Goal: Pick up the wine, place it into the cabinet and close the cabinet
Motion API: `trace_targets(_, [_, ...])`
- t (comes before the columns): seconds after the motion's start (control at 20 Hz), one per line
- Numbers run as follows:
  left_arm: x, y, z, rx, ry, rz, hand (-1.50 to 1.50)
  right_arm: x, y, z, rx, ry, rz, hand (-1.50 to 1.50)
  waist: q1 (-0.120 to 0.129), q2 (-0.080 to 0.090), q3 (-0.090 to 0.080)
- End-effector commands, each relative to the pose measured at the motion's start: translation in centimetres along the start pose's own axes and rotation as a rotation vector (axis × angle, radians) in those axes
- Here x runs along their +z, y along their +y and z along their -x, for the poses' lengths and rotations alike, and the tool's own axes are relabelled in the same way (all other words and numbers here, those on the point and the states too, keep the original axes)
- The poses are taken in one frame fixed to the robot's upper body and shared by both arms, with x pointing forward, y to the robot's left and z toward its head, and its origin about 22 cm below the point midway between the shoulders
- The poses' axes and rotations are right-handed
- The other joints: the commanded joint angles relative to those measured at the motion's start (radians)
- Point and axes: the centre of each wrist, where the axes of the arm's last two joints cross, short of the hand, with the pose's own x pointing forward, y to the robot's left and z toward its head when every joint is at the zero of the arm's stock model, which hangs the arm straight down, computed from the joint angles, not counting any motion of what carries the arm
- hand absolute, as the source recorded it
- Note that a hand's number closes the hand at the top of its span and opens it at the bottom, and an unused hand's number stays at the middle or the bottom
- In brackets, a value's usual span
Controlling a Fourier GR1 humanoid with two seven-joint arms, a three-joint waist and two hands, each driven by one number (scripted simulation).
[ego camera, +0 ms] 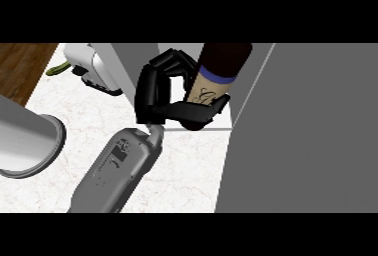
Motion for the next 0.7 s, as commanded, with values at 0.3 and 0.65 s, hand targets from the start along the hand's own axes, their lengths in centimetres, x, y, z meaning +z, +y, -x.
trace_targets(0.3, [-1.5,-0.4,2.7,-0.156,-0.044,0.002,1.50,2.7,0.2,-0.2,-0.054,-0.006,-0.057,-1.50,-0.004,0.001,0.000])
trace_targets(0.65, [-0.7,0.0,5.5,-0.164,-0.022,-0.007,1.50,2.2,-0.8,0.0,-0.043,-0.005,-0.066,-1.50,-0.005,0.002,0.000])
